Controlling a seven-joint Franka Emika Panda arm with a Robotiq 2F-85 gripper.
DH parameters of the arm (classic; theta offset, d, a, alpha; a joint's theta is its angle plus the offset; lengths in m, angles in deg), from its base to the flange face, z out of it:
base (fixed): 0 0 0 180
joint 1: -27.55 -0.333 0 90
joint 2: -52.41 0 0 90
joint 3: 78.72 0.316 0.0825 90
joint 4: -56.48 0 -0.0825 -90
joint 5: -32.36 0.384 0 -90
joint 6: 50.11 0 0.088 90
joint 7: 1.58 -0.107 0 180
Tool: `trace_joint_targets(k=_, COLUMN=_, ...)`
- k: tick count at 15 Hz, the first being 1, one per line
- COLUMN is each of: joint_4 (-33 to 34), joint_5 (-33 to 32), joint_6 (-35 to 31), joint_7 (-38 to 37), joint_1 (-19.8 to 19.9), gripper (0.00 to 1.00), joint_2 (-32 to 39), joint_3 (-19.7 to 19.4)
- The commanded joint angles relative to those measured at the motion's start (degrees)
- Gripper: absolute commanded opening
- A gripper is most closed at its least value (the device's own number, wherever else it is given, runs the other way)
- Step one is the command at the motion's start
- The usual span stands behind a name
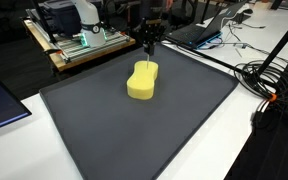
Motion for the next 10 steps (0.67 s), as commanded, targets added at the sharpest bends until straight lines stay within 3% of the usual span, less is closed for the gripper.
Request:
trace_joint_targets(k=1, joint_4=2.74, joint_5=-1.51, joint_6=-2.80, joint_7=-3.00, joint_1=-1.26, gripper=0.03, joint_2=4.87, joint_3=-2.40)
trace_joint_targets(k=10, joint_4=4.17, joint_5=-1.80, joint_6=-7.76, joint_7=-5.51, joint_1=-3.26, gripper=0.03, joint_2=10.96, joint_3=-6.36)
